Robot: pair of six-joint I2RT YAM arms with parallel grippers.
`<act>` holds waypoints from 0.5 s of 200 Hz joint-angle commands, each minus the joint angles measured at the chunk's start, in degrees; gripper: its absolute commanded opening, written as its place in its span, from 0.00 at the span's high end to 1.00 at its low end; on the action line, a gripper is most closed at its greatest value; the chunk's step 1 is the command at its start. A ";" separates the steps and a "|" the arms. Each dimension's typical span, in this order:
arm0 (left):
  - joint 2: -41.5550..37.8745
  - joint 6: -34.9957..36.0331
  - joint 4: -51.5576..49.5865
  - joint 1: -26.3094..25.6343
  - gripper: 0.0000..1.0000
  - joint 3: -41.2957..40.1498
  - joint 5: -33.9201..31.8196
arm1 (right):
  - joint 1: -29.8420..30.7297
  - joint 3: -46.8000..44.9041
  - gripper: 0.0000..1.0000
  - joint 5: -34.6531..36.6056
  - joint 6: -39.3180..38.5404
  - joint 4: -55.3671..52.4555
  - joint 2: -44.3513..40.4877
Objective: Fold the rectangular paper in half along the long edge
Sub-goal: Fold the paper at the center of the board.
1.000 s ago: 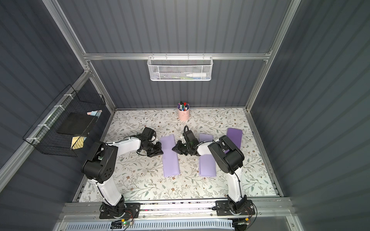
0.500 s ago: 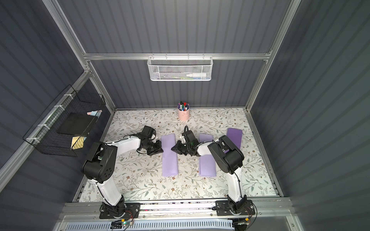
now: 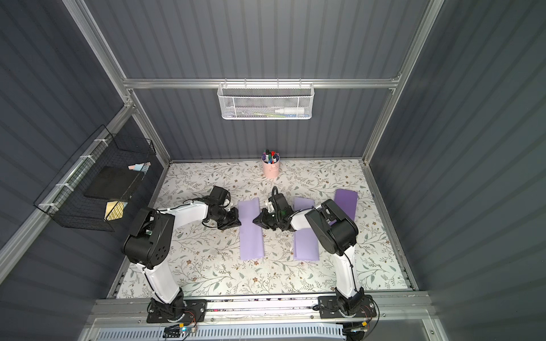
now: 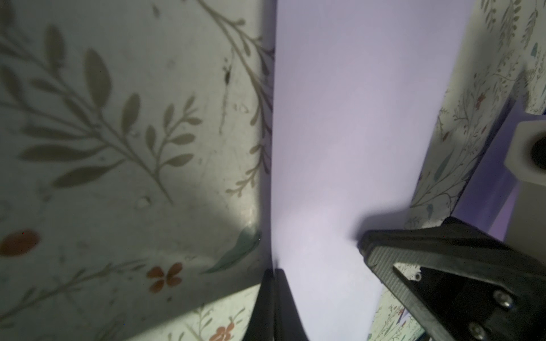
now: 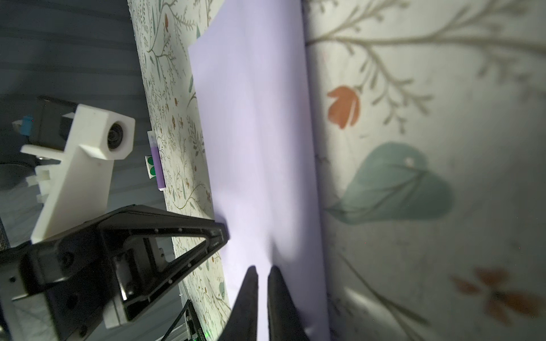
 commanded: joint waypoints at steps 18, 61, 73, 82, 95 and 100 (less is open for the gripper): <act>0.89 1.38 -1.49 0.34 0.87 0.99 -0.82 | -0.74 -2.36 0.90 -0.68 1.65 1.87 1.99; -0.22 1.36 -2.18 0.60 0.66 2.08 -1.38 | -0.80 -0.96 0.92 0.04 1.10 -2.01 2.63; -1.32 1.61 -2.47 0.64 0.62 2.47 -1.45 | -0.80 -0.65 0.93 0.00 1.37 -2.31 3.20; -2.46 1.73 -2.30 0.61 0.61 2.58 -1.42 | -0.81 -0.35 0.93 -0.22 1.40 -2.61 3.67; -4.73 1.49 -1.80 0.61 0.62 2.76 -1.42 | -0.81 -0.09 0.94 -0.55 1.48 -2.61 3.91; -5.62 1.18 -1.05 0.67 0.63 2.67 -1.43 | -0.86 -0.11 0.93 -0.59 1.48 -2.61 3.93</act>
